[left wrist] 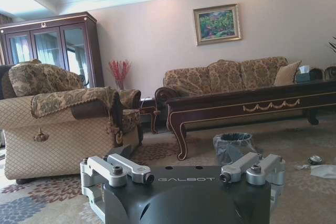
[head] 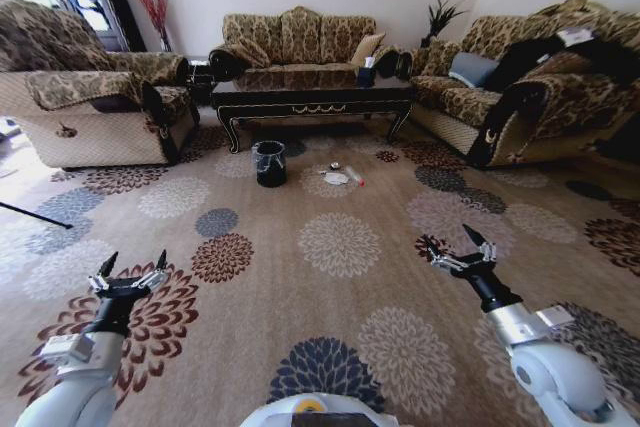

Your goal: Move to the front of the table and pick up the trash from the floor, then place it into the trash bin.

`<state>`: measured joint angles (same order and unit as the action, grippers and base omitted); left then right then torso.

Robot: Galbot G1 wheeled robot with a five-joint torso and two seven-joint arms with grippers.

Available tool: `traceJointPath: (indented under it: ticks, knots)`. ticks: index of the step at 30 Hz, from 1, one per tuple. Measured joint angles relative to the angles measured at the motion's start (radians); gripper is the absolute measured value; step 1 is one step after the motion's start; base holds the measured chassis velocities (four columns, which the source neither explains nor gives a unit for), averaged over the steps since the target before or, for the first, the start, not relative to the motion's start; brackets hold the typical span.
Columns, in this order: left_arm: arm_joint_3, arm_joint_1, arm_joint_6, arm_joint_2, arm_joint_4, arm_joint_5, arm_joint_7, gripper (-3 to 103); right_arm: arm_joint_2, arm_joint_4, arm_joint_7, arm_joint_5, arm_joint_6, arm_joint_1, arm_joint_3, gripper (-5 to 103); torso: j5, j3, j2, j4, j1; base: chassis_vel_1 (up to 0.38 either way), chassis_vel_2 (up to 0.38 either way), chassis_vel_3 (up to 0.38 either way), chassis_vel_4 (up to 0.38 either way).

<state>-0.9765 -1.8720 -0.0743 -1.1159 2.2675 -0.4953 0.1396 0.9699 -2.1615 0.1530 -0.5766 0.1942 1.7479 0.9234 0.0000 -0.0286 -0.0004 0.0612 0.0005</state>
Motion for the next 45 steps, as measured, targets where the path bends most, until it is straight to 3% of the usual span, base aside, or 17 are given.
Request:
traceJointPath:
  ticks: [6, 8, 10, 24, 36, 38, 42, 44, 45]
  knots:
    - [0.0, -0.002, -0.021, 0.0, -0.003, 0.0, 0.0, 100, 0.0, -0.003, 0.006, -0.001, -0.009, 0.001, 0.0, 100, 0.0, -0.001, 0.0, 0.0001, 0.0, 0.0, 0.0, 0.0, 0.0]
    - [0.006, -0.004, -0.075, -0.001, -0.006, -0.004, -0.002, 100, 0.001, -0.002, 0.011, -0.001, -0.004, 0.001, 0.0, 100, 0.0001, -0.002, 0.0, 0.0, 0.0, 0.0, 0.0, 0.0, 0.0]
    - [0.009, -0.003, -0.091, -0.001, -0.006, -0.015, -0.004, 100, 0.002, 0.001, 0.012, 0.0, 0.001, 0.0, 0.0, 100, 0.0001, -0.003, 0.0, 0.0, 0.0, 0.0, 0.0, 0.0, 0.0]
    - [0.006, 0.002, -0.091, -0.007, -0.019, -0.002, 0.001, 100, 0.002, 0.005, 0.015, 0.004, 0.01, 0.001, 0.0, 100, 0.0004, -0.007, 0.0, -0.0003, 0.0, -0.073, 0.075, 0.088, -0.09]
    - [0.0, 0.003, -0.09, -0.008, -0.025, -0.009, 0.01, 100, 0.001, 0.005, 0.016, 0.004, 0.011, 0.0, 0.0, 100, -0.0007, -0.008, 0.0, 0.0003, 0.0, -0.278, 0.272, 0.277, -0.288]
    - [-0.001, 0.005, -0.089, -0.009, -0.026, -0.009, 0.011, 100, 0.002, 0.005, 0.017, 0.007, 0.011, 0.0, 0.0, 100, 0.001, -0.009, 0.0, -0.0003, 0.0, -0.321, 0.363, 0.334, -0.35]
    - [-0.005, 0.009, -0.087, -0.006, -0.027, -0.016, 0.012, 100, 0.003, 0.005, 0.019, 0.008, 0.012, 0.003, 0.0, 100, -0.0006, -0.009, 0.0, 0.0, 0.0, -0.363, 0.343, 0.391, -0.358]
    - [-0.008, 0.009, -0.085, -0.004, -0.028, -0.017, 0.012, 100, 0.003, 0.005, 0.019, 0.008, 0.012, 0.003, 0.0, 100, 0.0009, -0.009, 0.0, 0.0, 0.0, -0.383, 0.346, 0.375, -0.375]
    - [-0.009, 0.009, -0.085, -0.004, -0.028, -0.018, 0.013, 100, 0.003, 0.003, 0.019, 0.008, 0.013, 0.003, 0.0, 100, -0.0009, -0.009, 0.0, 0.0005, 0.0, -0.388, 0.379, 0.38, -0.386]
